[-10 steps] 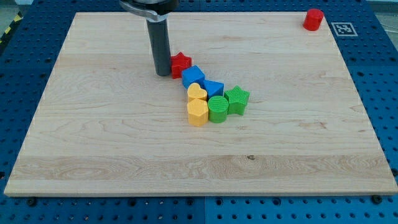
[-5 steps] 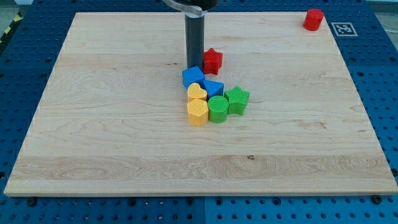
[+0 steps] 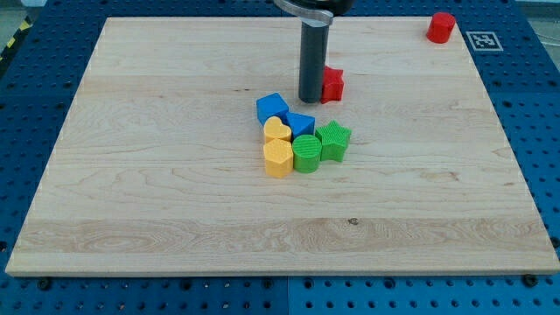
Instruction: Move the red star left to the red circle
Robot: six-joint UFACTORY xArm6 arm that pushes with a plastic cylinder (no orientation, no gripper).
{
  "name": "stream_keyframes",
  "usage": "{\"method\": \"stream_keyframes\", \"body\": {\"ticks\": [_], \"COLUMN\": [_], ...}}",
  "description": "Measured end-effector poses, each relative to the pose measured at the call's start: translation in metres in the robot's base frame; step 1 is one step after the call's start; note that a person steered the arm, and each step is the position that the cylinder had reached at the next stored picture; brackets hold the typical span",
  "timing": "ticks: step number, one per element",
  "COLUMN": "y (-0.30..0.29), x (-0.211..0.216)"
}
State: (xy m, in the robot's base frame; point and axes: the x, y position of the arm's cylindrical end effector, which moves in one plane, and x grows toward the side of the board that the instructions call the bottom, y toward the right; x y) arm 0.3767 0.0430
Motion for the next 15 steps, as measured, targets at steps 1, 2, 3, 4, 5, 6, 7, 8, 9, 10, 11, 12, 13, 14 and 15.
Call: {"method": "stream_keyframes", "body": {"ticks": [1, 2, 3, 4, 5, 6, 7, 8, 9, 10, 11, 12, 13, 14, 15], "y": [0.004, 0.008, 0.023, 0.032, 0.040, 0.043, 0.043, 0.047, 0.058, 0.065, 0.068, 0.081, 0.095, 0.108, 0.109], "x": [0.000, 0.000, 0.000, -0.003, -0.005, -0.005, -0.006, -0.020, -0.031, -0.043, -0.057, -0.069, -0.081, -0.090, -0.103]}}
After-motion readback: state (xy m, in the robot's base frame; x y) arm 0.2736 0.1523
